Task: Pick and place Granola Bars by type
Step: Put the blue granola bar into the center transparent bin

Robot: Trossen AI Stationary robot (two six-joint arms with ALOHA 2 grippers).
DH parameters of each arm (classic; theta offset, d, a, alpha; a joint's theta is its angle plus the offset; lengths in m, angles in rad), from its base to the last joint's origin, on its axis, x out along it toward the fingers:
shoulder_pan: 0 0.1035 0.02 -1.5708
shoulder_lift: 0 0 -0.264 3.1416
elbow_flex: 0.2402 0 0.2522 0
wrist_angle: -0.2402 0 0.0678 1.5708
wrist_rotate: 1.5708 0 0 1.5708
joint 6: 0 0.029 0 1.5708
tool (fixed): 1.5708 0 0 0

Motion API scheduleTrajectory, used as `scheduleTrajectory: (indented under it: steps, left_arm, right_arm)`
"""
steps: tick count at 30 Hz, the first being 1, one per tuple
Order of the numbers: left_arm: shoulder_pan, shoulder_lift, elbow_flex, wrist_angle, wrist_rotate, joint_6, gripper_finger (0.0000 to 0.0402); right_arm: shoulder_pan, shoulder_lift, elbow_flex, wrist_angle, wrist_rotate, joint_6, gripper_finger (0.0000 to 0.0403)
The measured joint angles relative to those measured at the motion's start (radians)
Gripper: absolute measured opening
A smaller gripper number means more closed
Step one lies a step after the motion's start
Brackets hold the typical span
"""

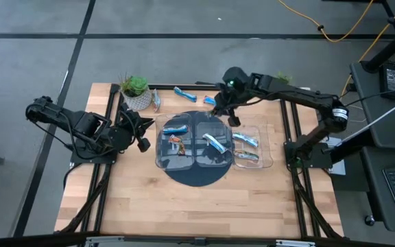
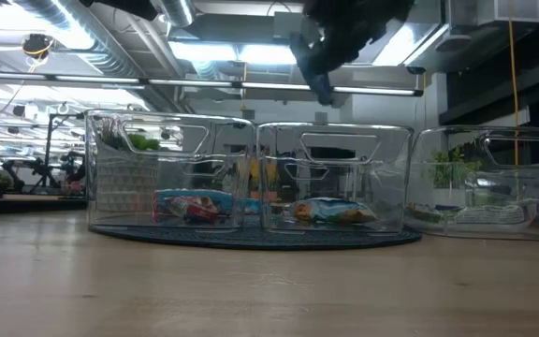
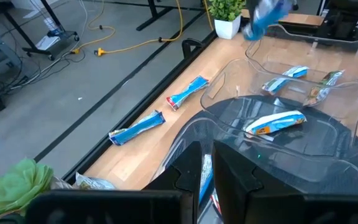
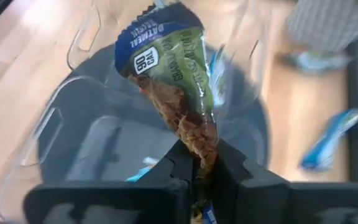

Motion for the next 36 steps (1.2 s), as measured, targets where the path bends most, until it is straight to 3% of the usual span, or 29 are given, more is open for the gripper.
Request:
scheduleTrajectory:
  steps: [11, 17, 21, 26, 31, 36]
  left_arm:
    - [0.0, 0.0, 0.0, -0.001, 0.03, 0.096, 0.0031]
    - [0.0, 0.0, 0.0, -0.001, 0.031, 0.105, 0.0031]
    - [0.0, 0.0, 0.0, -0.001, 0.031, 0.105, 0.0031]
    - [0.0, 0.0, 0.0, -0.001, 0.031, 0.105, 0.0031]
    - [0.0, 0.0, 0.0, -0.001, 0.031, 0.105, 0.0031]
    - [0.0, 0.0, 0.0, 0.0, 0.031, 0.105, 0.0031]
  right_arm:
    - [0.013, 0.158, 0.0, -0.057, 0.017, 0.289, 0.002]
    - [0.024, 0.243, 0.0, -0.061, 0.044, 0.405, 0.0036]
    - [0.037, 0.298, 0.0, -0.091, 0.12, 0.435, 0.002]
    - [0.037, 0.349, 0.0, -0.116, 0.131, 0.465, 0.002]
    - [0.039, 0.382, 0.0, -0.123, 0.228, 0.488, 0.0037]
    - [0.038, 0.397, 0.0, -0.123, 0.232, 0.488, 0.0026]
